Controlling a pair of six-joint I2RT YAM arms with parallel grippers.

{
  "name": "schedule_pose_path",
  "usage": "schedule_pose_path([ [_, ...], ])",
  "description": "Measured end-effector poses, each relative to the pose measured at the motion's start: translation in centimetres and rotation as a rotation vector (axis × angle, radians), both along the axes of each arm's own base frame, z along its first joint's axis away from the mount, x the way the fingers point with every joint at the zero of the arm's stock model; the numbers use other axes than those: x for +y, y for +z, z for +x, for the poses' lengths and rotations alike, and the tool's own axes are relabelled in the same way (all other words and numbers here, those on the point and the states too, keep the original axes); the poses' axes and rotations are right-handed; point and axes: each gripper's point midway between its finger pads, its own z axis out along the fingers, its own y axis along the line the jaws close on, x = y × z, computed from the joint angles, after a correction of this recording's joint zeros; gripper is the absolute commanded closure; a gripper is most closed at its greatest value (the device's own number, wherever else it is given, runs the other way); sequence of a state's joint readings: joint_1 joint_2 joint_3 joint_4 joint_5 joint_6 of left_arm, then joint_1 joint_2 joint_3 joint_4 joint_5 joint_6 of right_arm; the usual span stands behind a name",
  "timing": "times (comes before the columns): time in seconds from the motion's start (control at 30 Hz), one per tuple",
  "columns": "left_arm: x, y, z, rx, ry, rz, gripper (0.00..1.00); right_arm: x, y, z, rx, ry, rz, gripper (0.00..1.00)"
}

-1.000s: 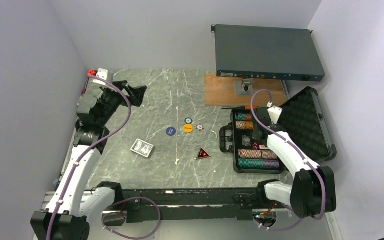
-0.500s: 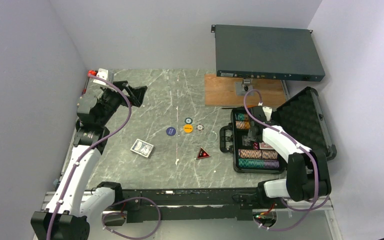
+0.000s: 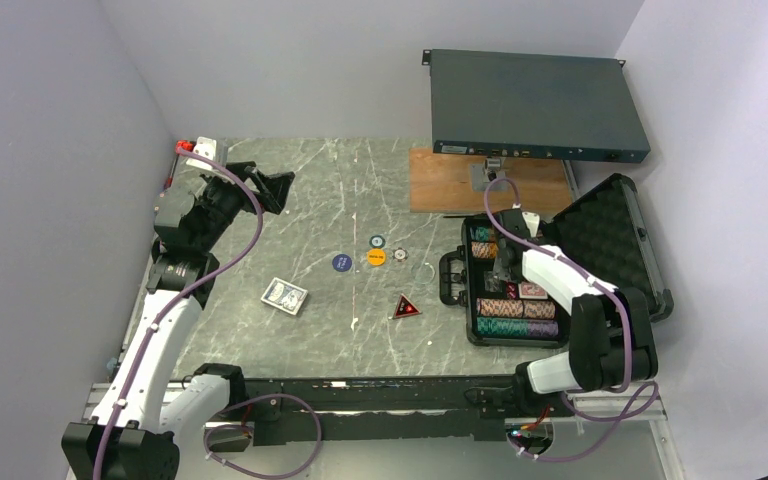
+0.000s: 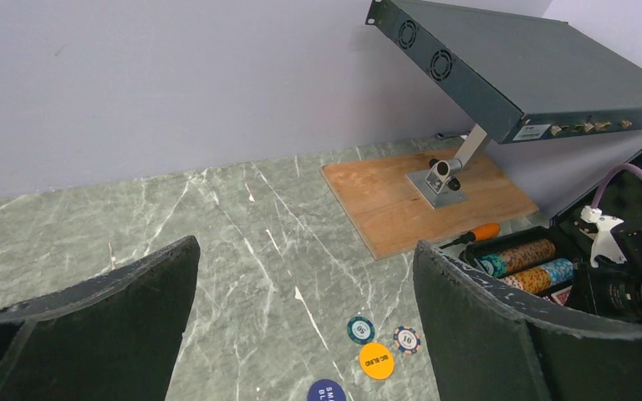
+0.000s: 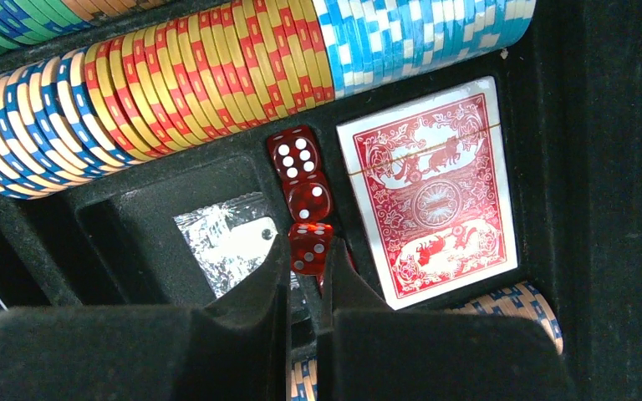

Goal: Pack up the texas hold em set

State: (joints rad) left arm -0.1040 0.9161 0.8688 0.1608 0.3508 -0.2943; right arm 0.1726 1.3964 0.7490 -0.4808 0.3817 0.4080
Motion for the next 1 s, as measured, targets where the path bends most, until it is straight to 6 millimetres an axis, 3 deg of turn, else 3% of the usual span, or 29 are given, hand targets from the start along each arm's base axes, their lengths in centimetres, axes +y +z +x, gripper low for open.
schedule_pose_path([
  [0.43, 0.0, 0.0, 0.0, 0.0, 0.0, 0.0, 0.01, -0.5, -0.4, -0.3, 0.027, -0.016, -0.006, 0.82],
  [0.83, 0.0, 0.0, 0.0, 0.0, 0.0, 0.0, 0.01, -0.6, -0.3, -0.3, 0.029, -0.014, -0.004, 0.55],
  [1.0, 0.0, 0.0, 0.0, 0.0, 0.0, 0.0, 0.01, -0.3, 0.9, -0.2, -0.007, 0.0, 0.014, 0.51],
])
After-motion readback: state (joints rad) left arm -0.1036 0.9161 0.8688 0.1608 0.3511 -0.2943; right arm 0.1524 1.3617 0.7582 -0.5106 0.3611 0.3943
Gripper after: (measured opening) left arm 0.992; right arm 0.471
